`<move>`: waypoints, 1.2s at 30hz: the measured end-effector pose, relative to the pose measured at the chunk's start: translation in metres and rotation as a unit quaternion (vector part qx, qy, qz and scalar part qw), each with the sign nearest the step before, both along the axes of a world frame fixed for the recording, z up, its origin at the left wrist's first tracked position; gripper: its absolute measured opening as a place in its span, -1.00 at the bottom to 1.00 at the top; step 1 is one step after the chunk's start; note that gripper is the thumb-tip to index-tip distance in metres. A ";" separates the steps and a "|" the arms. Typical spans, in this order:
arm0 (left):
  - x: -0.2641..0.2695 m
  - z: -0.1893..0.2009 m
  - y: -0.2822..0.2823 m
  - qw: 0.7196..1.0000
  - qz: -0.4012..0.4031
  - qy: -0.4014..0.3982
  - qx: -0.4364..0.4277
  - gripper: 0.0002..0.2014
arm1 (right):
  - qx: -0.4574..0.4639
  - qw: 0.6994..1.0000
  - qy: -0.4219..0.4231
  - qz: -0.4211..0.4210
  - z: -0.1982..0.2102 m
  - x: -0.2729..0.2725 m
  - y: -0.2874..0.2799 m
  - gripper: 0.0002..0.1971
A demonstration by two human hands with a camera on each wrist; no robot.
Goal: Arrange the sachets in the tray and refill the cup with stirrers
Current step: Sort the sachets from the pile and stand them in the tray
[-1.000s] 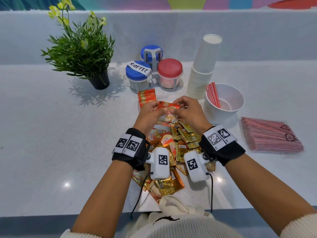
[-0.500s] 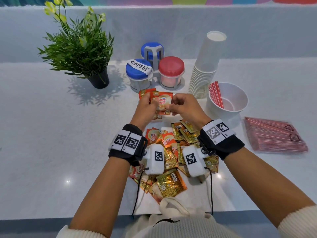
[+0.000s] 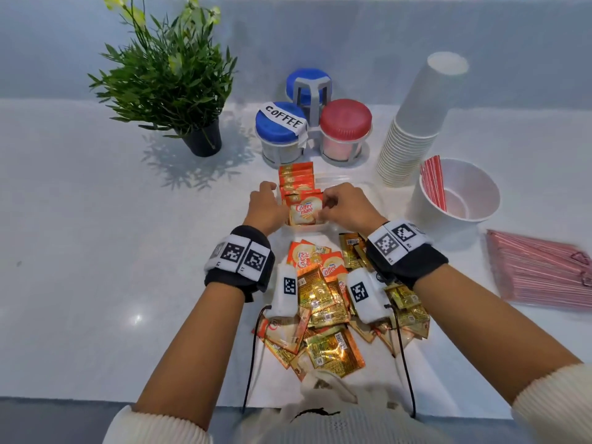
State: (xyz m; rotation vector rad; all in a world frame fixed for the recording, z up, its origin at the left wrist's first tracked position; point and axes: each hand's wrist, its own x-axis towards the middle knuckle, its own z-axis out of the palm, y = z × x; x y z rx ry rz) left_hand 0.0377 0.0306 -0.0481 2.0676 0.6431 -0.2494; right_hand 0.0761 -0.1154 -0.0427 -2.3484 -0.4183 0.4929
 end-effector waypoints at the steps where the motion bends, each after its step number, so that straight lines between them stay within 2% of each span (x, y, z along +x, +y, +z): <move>1: 0.000 -0.002 -0.001 1.000 -0.006 0.004 0.007 -0.42 | -0.006 1.000 -0.006 -0.002 -0.002 0.000 0.001 -0.84; 7: 0.000 -0.004 -0.001 0.999 -0.023 -0.012 0.032 -0.45 | 0.002 0.998 -0.046 -0.035 -0.006 0.001 0.003 -0.78; 13: -0.004 -0.003 -0.006 0.997 -0.070 -0.009 0.032 -0.48 | -0.025 1.000 -0.010 0.016 -0.006 -0.002 0.009 -0.68; 15: -0.006 -0.005 -0.007 0.997 -0.070 -0.010 0.023 -0.46 | -0.020 1.000 -0.013 -0.006 -0.006 -0.003 0.009 -0.62; 19: -0.005 -0.012 -0.006 0.998 -0.062 0.000 0.011 -0.37 | 0.055 0.996 0.035 -0.065 0.000 -0.007 0.008 -0.46; 23: -0.004 -0.015 -0.005 0.997 -0.073 0.017 0.018 -0.20 | 0.027 0.998 0.059 0.007 0.005 -0.013 0.011 -0.41; 26: -0.004 -0.016 -0.006 0.996 -0.081 0.019 0.027 -0.15 | 0.001 0.997 0.063 0.049 0.007 -0.017 0.015 -0.29; 29: -0.004 -0.015 -0.006 0.996 -0.081 0.018 0.027 -0.13 | -0.036 0.996 0.052 0.069 0.007 -0.017 0.014 -0.31; 32: -0.003 -0.015 -0.005 0.997 -0.070 0.017 0.031 -0.20 | -0.063 0.995 0.023 0.078 0.006 -0.016 0.013 -0.36; 36: -0.002 -0.012 -0.006 0.997 -0.066 0.014 0.030 -0.43 | -0.073 0.993 0.007 0.094 0.004 -0.016 0.012 -0.37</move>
